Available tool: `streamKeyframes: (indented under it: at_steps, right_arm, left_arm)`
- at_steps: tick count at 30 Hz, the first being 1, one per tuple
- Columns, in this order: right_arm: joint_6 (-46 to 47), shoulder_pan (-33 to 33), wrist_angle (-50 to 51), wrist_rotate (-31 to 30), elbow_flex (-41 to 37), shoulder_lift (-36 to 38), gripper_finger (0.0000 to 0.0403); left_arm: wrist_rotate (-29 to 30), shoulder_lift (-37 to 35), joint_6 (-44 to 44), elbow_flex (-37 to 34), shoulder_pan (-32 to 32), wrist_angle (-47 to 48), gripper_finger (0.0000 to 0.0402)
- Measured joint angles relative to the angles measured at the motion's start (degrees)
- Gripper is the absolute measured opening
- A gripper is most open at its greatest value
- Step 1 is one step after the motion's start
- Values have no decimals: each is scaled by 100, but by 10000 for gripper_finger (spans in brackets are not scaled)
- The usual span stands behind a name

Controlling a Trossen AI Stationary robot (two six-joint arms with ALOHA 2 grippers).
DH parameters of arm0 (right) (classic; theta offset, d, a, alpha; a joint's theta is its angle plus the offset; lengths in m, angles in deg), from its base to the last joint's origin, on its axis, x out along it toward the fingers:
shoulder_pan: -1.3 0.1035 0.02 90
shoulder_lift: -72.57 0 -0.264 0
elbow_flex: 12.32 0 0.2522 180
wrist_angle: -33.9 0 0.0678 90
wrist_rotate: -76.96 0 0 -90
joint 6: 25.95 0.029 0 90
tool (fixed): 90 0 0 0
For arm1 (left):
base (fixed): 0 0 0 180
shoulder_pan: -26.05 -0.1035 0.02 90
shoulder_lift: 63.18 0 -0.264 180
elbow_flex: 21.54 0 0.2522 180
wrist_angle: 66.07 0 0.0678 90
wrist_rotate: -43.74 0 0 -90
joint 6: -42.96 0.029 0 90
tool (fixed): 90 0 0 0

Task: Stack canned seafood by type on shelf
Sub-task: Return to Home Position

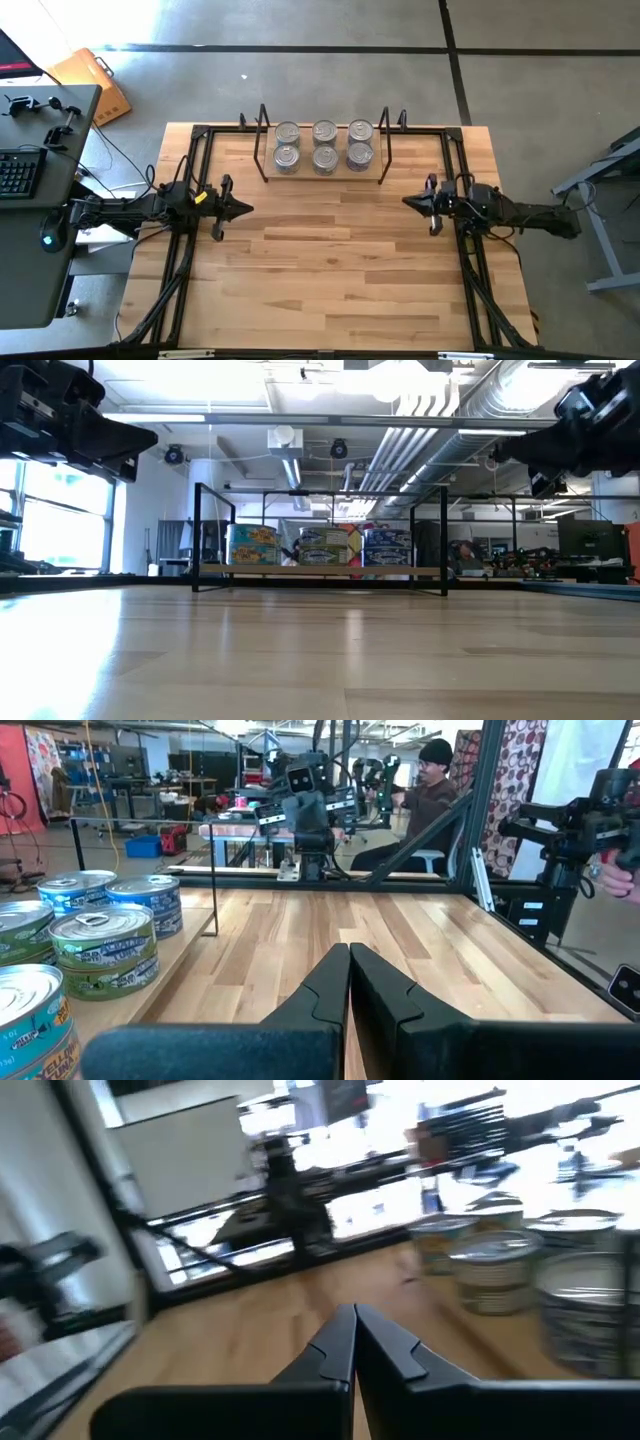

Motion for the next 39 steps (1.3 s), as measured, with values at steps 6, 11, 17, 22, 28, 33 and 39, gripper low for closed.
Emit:
streamKeyframes:
  at_steps: [6,11,17,22,28,33,39]
  right_arm:
    - [-338,530,21,167,0,0,0]
    - [-761,787,154,173,0,-4,0]
    - [-898,816,154,173,0,-4,0]
    - [-973,816,139,148,0,-4,0]
    - [-751,816,90,104,0,-4,0]
    - [-622,816,88,104,0,-4,0]
    - [-623,816,88,106,0,-4,0]
  left_arm:
    - [0,1,2,0,0,0,5]
    - [0,1,-2,0,0,4,5]
    - [-2,1,7,0,0,21,5]
    - [0,1,56,0,-2,54,5]
    - [-4,1,118,0,0,56,5]
    - [-107,5,112,-2,6,308,5]
    - [-317,1,592,-2,114,271,5]
